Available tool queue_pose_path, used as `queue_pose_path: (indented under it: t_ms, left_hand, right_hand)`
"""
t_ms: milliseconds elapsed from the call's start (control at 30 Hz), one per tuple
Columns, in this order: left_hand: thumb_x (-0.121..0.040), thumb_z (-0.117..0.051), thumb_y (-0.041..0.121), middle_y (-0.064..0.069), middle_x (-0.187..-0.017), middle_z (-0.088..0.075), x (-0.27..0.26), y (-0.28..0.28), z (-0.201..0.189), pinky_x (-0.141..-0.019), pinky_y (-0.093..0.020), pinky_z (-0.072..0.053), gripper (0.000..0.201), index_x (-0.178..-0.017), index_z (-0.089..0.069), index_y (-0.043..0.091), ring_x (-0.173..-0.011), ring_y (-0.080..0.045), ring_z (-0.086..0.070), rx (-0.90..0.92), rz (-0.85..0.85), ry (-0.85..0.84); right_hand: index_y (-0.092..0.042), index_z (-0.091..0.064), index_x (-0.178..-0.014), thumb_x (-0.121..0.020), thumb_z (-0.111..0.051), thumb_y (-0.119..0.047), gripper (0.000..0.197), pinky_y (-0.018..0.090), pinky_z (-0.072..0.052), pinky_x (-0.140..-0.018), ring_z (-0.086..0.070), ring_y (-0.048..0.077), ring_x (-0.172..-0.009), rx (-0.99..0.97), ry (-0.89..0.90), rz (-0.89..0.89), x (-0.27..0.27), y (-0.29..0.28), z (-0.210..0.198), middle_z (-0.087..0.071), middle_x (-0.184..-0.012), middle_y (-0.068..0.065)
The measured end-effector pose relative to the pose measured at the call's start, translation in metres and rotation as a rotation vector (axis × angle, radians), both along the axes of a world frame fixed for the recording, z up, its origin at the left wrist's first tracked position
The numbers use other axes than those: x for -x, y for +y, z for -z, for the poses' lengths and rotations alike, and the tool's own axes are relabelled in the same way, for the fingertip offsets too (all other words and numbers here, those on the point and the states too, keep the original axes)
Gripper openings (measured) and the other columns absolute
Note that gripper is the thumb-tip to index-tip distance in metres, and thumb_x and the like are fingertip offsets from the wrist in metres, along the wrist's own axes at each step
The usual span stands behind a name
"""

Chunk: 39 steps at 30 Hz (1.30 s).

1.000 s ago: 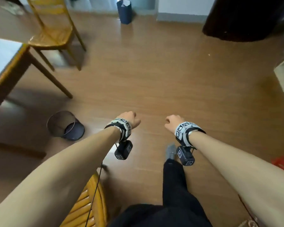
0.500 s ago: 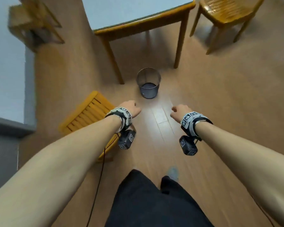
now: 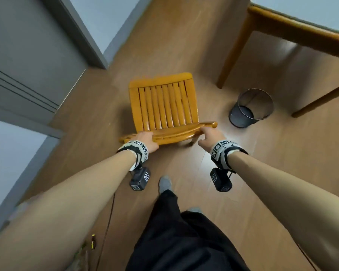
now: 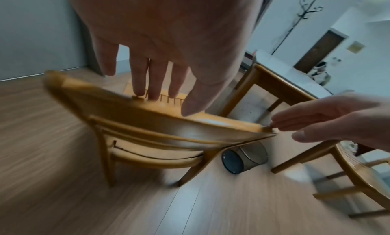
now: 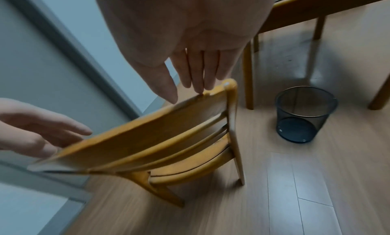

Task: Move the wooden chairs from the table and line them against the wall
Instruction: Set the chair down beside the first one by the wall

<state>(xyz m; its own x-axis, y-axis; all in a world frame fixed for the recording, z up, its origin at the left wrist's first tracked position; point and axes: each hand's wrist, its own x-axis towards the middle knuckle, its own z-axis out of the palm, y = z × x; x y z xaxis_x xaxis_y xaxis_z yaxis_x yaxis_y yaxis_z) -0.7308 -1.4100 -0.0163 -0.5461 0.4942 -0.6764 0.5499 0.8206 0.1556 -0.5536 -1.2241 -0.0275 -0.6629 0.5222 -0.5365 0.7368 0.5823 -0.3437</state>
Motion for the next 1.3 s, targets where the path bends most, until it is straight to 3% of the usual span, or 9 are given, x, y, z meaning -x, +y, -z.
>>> queue_pose_path:
  t_ms: [133,233,333,400,467,700,833,1133,1300]
  left_hand:
    - [-0.084,-0.064,0.033,-0.007,-0.139,-0.054,0.001,-0.026,0.031,-0.107,-0.040,-0.037,0.062,-0.143,-0.049,0.020,-0.126,-0.029,-0.050,-0.062,-0.018,0.080]
    - [-0.087,-0.062,0.044,-0.005,-0.131,-0.059,0.008,-0.027,0.045,-0.109,-0.041,-0.030,0.050,-0.132,-0.059,0.022,-0.124,-0.029,-0.049,-0.118,-0.004,0.099]
    - [-0.086,-0.064,0.054,-0.001,-0.119,-0.064,0.018,-0.020,0.051,-0.103,-0.039,-0.035,0.047,-0.124,-0.064,0.026,-0.115,-0.030,-0.054,-0.124,0.027,0.072]
    - [-0.087,-0.066,0.054,-0.004,-0.129,-0.062,0.024,-0.016,0.049,-0.101,-0.038,-0.040,0.056,-0.135,-0.058,0.026,-0.119,-0.030,-0.054,-0.080,0.049,0.029]
    - [-0.089,-0.066,0.051,-0.007,-0.139,-0.056,0.031,-0.010,0.043,-0.100,-0.038,-0.044,0.062,-0.143,-0.050,0.025,-0.124,-0.030,-0.053,-0.048,0.062,-0.008]
    - [-0.089,-0.069,0.042,-0.006,-0.141,-0.054,0.075,0.020,0.002,-0.098,-0.039,-0.047,0.058,-0.142,-0.051,0.025,-0.124,-0.029,-0.054,-0.070,0.048,-0.028]
    - [-0.089,-0.070,0.041,-0.002,-0.133,-0.061,0.119,0.052,-0.022,-0.091,-0.037,-0.050,0.052,-0.137,-0.056,0.031,-0.117,-0.027,-0.059,-0.108,0.074,-0.019]
    - [-0.088,-0.074,0.032,-0.001,-0.140,-0.056,0.211,0.146,-0.046,-0.102,-0.044,-0.042,0.051,-0.136,-0.058,0.029,-0.128,-0.028,-0.052,-0.152,0.043,0.003]
    - [-0.089,-0.072,0.032,0.000,-0.125,-0.065,0.267,0.217,-0.051,-0.089,-0.039,-0.047,0.045,-0.133,-0.061,0.029,-0.112,-0.024,-0.061,-0.146,0.060,0.024]
  right_hand:
    - [-0.009,-0.055,-0.133,-0.085,-0.061,-0.020,0.050,0.043,-0.042,-0.107,-0.048,0.030,-0.132,-0.087,-0.039,-0.172,0.020,-0.009,0.031,-0.054,-0.141,0.012]
    - [-0.012,-0.064,-0.120,-0.081,-0.066,-0.024,0.041,0.043,-0.037,-0.112,-0.047,0.030,-0.133,-0.220,-0.057,-0.300,0.032,-0.012,0.048,-0.061,-0.135,0.011]
    - [-0.016,-0.069,-0.102,-0.084,-0.067,-0.023,0.020,0.041,-0.046,-0.098,-0.061,0.030,-0.111,-0.260,-0.034,-0.311,0.043,-0.012,0.053,-0.070,-0.112,0.007]
    - [-0.021,-0.066,-0.089,-0.087,-0.068,-0.025,0.005,0.035,-0.050,-0.079,-0.063,0.027,-0.091,-0.245,-0.060,-0.289,0.049,-0.009,0.046,-0.069,-0.091,0.002]
    - [-0.023,-0.065,-0.089,-0.090,-0.068,-0.029,0.007,0.034,-0.052,-0.071,-0.063,0.025,-0.085,-0.221,-0.140,-0.308,0.058,-0.004,0.038,-0.066,-0.087,0.001]
    - [-0.025,-0.066,-0.095,-0.091,-0.066,-0.028,0.005,0.038,-0.059,-0.069,-0.065,0.021,-0.076,-0.179,-0.237,-0.330,0.110,0.028,-0.005,-0.065,-0.082,-0.002]
    - [-0.029,-0.068,-0.102,-0.093,-0.061,-0.025,0.011,0.030,-0.047,-0.061,-0.063,0.021,-0.080,-0.247,-0.214,-0.346,0.147,0.059,-0.026,-0.066,-0.090,-0.001]
    - [-0.032,-0.070,-0.107,-0.093,-0.058,-0.030,0.019,0.037,-0.055,-0.078,-0.066,0.030,-0.093,-0.297,-0.153,-0.284,0.238,0.144,-0.052,-0.069,-0.102,0.003]
    - [-0.030,-0.069,-0.106,-0.094,-0.059,-0.030,0.015,0.035,-0.053,-0.074,-0.066,0.028,-0.092,-0.290,-0.134,-0.303,0.292,0.216,-0.055,-0.069,-0.103,0.003]
